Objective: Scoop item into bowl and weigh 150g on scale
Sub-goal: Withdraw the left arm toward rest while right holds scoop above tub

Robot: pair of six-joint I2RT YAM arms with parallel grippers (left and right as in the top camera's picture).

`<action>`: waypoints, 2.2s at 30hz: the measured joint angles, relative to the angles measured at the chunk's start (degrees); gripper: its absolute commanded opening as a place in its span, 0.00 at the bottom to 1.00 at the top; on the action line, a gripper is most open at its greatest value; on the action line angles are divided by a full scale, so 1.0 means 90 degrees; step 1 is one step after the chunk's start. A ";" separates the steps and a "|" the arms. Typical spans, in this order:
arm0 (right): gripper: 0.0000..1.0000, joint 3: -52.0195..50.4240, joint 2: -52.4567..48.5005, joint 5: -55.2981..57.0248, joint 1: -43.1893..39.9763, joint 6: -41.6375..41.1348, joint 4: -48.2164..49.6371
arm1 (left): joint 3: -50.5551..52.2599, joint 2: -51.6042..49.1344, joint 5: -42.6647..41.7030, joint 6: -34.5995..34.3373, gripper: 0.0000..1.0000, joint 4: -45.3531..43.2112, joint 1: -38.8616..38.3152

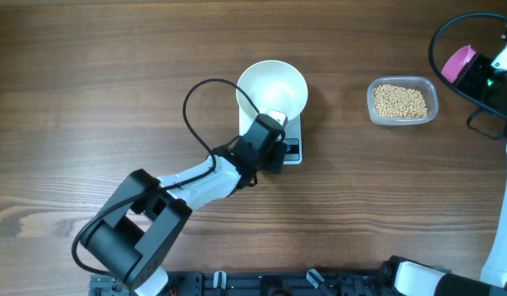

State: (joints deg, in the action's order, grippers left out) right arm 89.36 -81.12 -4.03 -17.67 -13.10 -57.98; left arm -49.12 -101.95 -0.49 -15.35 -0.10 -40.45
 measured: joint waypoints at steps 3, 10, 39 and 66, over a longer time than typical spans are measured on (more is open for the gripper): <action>0.04 -0.0002 0.0000 0.0000 0.0000 0.0000 -0.0002 | 0.0049 0.0321 0.0002 -0.0032 0.04 0.0143 -0.0002; 0.04 -0.0002 0.0000 0.0000 0.0000 0.0005 -0.0194 | 0.0085 0.3220 -0.0165 -0.0527 0.04 0.0131 0.0000; 0.04 -0.0002 0.0000 -0.0716 0.0000 0.2174 -0.0488 | 0.0049 0.8245 0.4631 -0.0712 1.00 0.6453 0.1974; 0.04 -0.0005 -0.0631 -0.1394 0.0000 0.1948 0.1637 | 0.0049 0.8245 0.7618 -0.4806 1.00 0.5595 0.2732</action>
State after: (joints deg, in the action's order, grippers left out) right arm 89.32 -86.80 -16.58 -17.67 4.43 -43.24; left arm -48.69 -27.75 68.07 -58.61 50.26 -15.86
